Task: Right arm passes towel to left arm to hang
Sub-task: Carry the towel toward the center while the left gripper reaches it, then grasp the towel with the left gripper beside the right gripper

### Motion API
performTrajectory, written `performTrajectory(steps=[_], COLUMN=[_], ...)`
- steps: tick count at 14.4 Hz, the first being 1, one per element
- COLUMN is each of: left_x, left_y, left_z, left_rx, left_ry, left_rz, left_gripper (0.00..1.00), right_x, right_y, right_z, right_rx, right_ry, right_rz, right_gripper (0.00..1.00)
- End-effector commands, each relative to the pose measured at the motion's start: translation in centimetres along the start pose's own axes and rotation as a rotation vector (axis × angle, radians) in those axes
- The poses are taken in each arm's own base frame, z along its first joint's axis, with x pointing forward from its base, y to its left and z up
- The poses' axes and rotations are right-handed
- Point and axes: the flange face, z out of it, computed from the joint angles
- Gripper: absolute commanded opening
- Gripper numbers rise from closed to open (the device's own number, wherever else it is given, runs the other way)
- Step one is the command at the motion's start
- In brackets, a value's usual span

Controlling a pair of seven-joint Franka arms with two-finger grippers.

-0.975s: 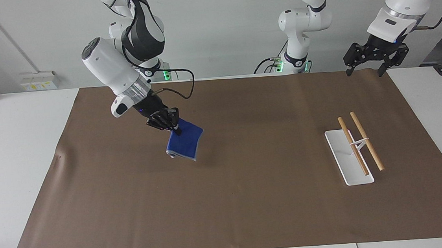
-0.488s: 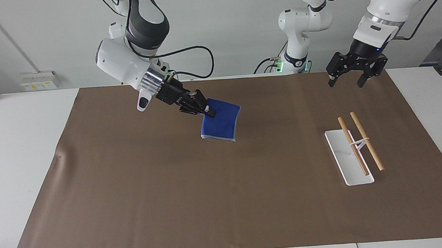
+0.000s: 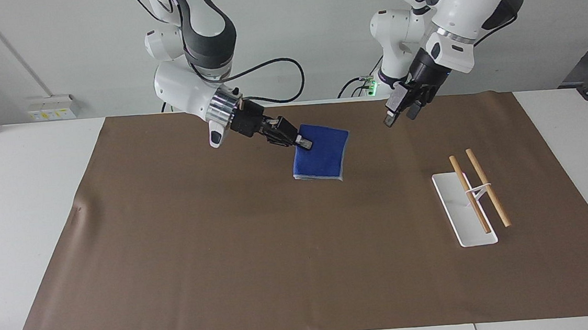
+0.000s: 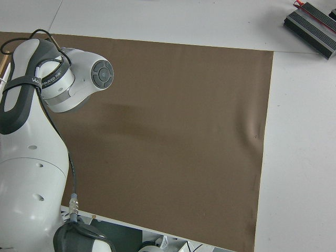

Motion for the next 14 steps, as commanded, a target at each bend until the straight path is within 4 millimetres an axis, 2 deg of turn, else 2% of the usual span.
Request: performTrajectory(steps=[1, 2, 4, 5, 7, 10, 12, 13, 14], left_x=[-3.1, -3.9, -6.2, -6.8, -7.1, -6.5, -6.2, -6.0, -5.8], left_y=[1.2, 1.7, 2.3, 2.6, 3.6, 4.1, 4.1, 4.1, 4.1], left_z=[0.3, 0.7, 2.6, 3.5, 5.0, 6.8, 7.8, 8.3, 8.6], left_rx=[-0.115, -0.138, -0.152, -0.174, -0.23, -0.262, -0.263, -0.258, -0.263], left_ry=[-0.019, -0.019, -0.036, -0.036, -0.031, -0.018, -0.012, -0.011, -0.007], left_rz=[-0.257, -0.331, -0.44, -0.501, -0.592, -0.626, -0.633, -0.635, -0.639], left_gripper=[1.0, 1.0, 1.0, 1.0, 1.0, 1.0, 0.75, 0.5, 0.19], right_x=[0.2, 0.2, 0.3, 0.3, 0.3, 0.3, 0.3, 0.3, 0.3], right_y=[0.3, 0.3, 0.3, 0.3, 0.3, 0.3, 0.3, 0.3, 0.3], right_z=[0.6, 0.6, 0.6, 0.6, 0.6, 0.6, 0.6, 0.6, 0.6], right_rx=[0.023, 0.023, 0.023, 0.023, 0.023, 0.023, 0.023, 0.023, 0.023], right_ry=[0.018, 0.018, 0.019, 0.021, 0.022, 0.022, 0.022, 0.022, 0.022], right_rz=[-0.015, -0.017, -0.016, -0.016, -0.016, -0.016, -0.016, -0.016, -0.016], right_gripper=[0.0, 0.0, 0.0, 0.0, 0.0, 0.0, 0.0, 0.0, 0.0])
